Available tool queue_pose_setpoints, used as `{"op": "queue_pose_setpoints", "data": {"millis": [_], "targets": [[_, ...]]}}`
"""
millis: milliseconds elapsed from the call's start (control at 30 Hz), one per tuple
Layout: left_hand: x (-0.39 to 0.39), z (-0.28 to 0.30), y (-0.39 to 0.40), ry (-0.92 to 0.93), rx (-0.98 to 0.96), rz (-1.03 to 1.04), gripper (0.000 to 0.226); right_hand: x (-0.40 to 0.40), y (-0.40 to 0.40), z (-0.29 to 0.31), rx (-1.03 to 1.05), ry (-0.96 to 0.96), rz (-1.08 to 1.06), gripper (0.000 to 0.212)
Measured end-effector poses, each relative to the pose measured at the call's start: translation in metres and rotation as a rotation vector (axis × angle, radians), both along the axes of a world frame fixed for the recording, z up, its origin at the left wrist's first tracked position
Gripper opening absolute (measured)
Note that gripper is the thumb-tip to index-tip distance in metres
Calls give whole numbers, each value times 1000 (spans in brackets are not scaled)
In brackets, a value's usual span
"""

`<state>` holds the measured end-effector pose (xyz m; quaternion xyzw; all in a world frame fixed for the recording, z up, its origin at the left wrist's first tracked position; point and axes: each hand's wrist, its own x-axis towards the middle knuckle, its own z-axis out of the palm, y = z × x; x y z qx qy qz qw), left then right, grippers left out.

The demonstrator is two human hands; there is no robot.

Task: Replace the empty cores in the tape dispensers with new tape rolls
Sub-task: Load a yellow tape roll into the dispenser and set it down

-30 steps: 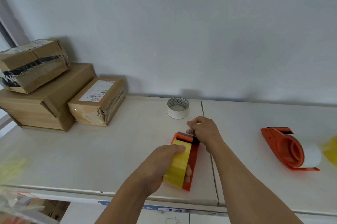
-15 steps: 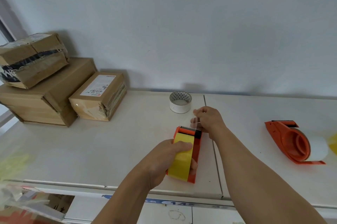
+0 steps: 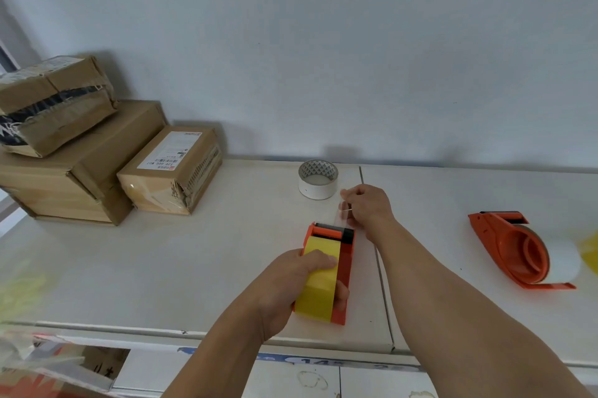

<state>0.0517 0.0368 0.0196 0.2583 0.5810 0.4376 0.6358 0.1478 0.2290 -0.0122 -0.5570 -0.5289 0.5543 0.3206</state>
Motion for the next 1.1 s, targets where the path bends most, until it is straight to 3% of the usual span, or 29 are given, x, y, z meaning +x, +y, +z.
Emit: {"op": "queue_pose_setpoints", "data": {"millis": [200, 533, 667, 767, 900, 1100], "targets": [[7, 0, 0, 93, 28, 71, 37, 1, 1, -3, -9, -60, -10, 22], [9, 2, -10, 161, 129, 126, 22, 7, -1, -7, -21, -78, -40, 5], [3, 3, -17, 90, 188, 133, 34, 12, -5, 2, -230, 52, -66, 28], [-1, 6, -21, 37, 239, 156, 36, 17, -12, 2, -303, 22, -60, 15], [-1, 9, -22, 36, 303, 171, 40, 14, -27, -4, -468, 216, -41, 13], [2, 8, -20, 102, 309, 257, 52, 11, -55, -9, -568, 534, 75, 35]]}}
